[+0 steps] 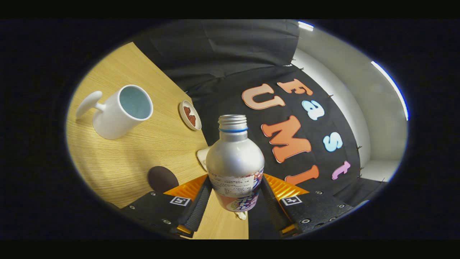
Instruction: Take the bottle from table, then pour the juice into the cup, finally place the bottle on the coaster
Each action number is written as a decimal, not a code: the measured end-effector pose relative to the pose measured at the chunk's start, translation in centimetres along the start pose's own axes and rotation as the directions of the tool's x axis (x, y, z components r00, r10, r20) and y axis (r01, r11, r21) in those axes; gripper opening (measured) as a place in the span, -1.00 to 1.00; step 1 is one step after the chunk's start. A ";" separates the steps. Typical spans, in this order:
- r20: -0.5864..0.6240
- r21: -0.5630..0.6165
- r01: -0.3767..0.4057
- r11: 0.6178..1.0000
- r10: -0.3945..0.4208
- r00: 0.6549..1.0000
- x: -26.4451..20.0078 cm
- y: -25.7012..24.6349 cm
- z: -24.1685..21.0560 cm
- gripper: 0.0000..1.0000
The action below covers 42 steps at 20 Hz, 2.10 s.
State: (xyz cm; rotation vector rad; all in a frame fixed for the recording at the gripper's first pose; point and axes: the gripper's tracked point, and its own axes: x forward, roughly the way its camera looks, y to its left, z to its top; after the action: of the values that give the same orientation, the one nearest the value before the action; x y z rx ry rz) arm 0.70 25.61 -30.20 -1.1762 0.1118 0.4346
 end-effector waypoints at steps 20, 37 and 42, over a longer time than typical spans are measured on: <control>0.166 -0.425 0.072 0.902 0.000 0.986 1.1 1.4 5.5 0.53; 0.178 -0.511 0.099 0.854 -0.008 0.984 0.7 0.8 6.1 0.52; 0.181 -0.529 0.106 0.842 -0.010 0.983 0.8 0.5 6.1 0.52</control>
State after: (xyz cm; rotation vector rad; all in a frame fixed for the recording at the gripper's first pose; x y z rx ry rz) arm 0.41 31.56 -28.51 -1.6848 -0.2127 0.5301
